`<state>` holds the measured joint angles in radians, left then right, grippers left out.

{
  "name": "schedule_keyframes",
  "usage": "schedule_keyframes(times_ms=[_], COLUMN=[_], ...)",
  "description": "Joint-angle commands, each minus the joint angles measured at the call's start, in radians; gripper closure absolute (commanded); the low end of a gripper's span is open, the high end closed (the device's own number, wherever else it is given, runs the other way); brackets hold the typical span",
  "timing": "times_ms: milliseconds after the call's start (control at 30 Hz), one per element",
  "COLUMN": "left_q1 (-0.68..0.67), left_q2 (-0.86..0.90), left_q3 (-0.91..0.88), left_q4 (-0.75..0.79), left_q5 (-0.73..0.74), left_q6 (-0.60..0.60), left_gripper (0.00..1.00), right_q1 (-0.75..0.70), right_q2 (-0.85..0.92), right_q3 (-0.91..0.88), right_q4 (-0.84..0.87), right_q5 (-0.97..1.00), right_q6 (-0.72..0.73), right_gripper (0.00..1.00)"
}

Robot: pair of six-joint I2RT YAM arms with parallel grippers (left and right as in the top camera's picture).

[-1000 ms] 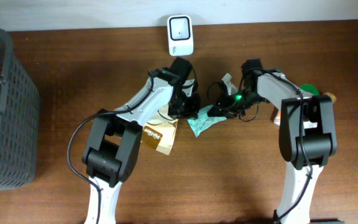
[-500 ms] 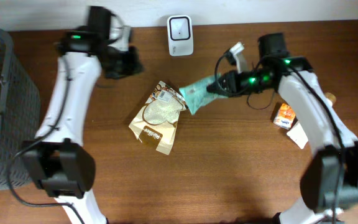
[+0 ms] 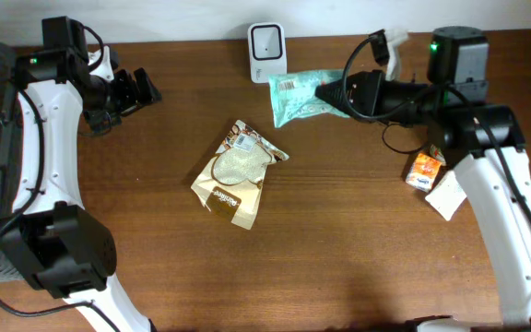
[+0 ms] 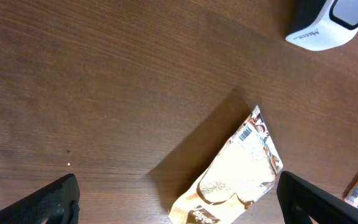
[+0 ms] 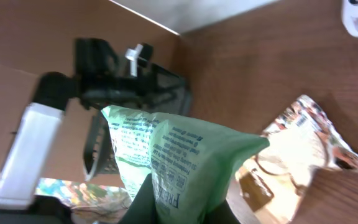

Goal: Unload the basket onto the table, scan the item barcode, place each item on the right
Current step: 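Lift the teal pack with the right gripper toward the scanner, then hold the teal pack under the scanner with the right gripper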

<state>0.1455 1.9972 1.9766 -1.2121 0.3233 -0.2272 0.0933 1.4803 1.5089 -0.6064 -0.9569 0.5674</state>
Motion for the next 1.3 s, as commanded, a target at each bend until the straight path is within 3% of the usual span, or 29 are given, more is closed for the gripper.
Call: schedule_keyframes(times_ms=[0, 133, 367, 500, 533, 633, 867, 1033, 1267], left_q1=[0.0, 0.0, 0.0, 0.0, 0.0, 0.0, 0.0, 0.0, 0.0], left_q2=[-0.006, -0.006, -0.006, -0.006, -0.006, -0.006, -0.006, -0.006, -0.006], left_q3=[0.005, 0.005, 0.005, 0.005, 0.005, 0.005, 0.005, 0.005, 0.005], left_q4=[-0.002, -0.002, -0.002, -0.002, -0.002, -0.002, -0.002, -0.002, -0.002], left_q5=[-0.007, -0.007, -0.007, -0.007, -0.007, -0.007, -0.007, -0.007, -0.007], left_q6=[0.009, 0.009, 0.009, 0.009, 0.009, 0.009, 0.009, 0.009, 0.009], left_gripper=[0.01, 0.01, 0.01, 0.01, 0.01, 0.01, 0.01, 0.01, 0.01], right_q1=[-0.004, 0.014, 0.234, 0.278, 0.283, 0.305, 0.407, 0.429, 0.429], right_q2=[-0.063, -0.053, 0.039, 0.212, 0.319, 0.468, 0.661, 0.8, 0.924], right_q3=[0.016, 0.016, 0.073, 0.319, 0.483, 0.69, 0.756, 0.755, 0.754], right_q4=[0.066, 0.091, 0.033, -0.145, -0.242, -0.295, -0.084, 0.158, 0.393], right_q5=[-0.032, 0.048, 0.619, 0.737, 0.812, 0.986, 1.475, 1.501, 1.552], right_q6=[0.084, 0.056, -0.099, -0.192, -0.248, -0.375, -0.733, -1.099, -1.483], right_gripper=[0.96, 0.96, 0.96, 0.96, 0.96, 0.96, 0.96, 0.96, 0.96])
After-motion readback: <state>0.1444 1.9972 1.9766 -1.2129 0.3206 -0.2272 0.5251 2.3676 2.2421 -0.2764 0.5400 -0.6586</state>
